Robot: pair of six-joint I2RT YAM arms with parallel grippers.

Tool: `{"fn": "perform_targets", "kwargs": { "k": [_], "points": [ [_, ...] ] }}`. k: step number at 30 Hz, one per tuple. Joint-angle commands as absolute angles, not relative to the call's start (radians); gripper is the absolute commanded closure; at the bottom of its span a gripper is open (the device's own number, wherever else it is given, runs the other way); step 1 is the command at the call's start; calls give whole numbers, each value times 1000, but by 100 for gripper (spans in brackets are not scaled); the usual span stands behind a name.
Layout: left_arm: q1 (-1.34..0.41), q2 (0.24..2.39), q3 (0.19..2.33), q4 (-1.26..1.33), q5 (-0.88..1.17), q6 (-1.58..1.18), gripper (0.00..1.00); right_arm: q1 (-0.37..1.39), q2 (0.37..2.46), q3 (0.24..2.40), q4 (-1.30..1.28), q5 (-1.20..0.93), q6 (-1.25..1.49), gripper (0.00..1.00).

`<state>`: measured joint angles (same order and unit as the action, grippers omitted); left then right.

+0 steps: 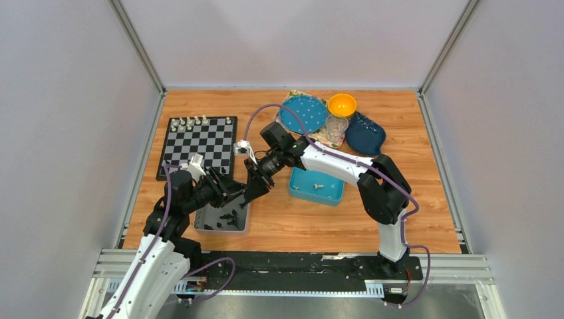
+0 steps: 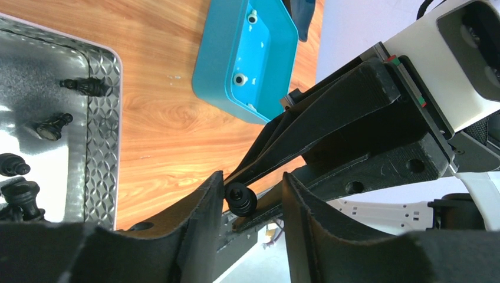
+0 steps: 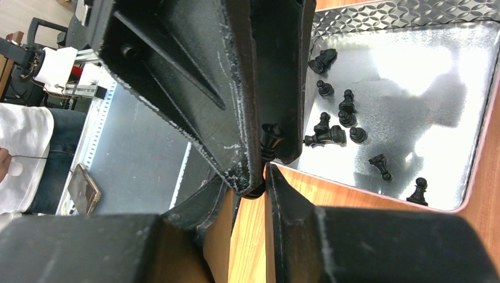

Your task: Set up the chess pieces on the board

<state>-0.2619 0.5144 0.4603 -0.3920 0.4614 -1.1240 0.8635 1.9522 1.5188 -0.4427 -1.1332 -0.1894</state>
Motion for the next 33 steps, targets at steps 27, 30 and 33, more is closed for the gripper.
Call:
{"fn": "perform_targets", "kwargs": {
  "k": [27,30,33],
  "points": [
    [-218,620,727,-701,379,-870,94,838,1890,1581,-563,-1066,-274,36],
    [-218,646,822,-804,257,-790,95,818,1881,1604,-635,-1052,-317,28],
    [-218,678,923,-888,111,-708,95,796,1870,1623,-687,-1042,-368,27]
  ]
}}
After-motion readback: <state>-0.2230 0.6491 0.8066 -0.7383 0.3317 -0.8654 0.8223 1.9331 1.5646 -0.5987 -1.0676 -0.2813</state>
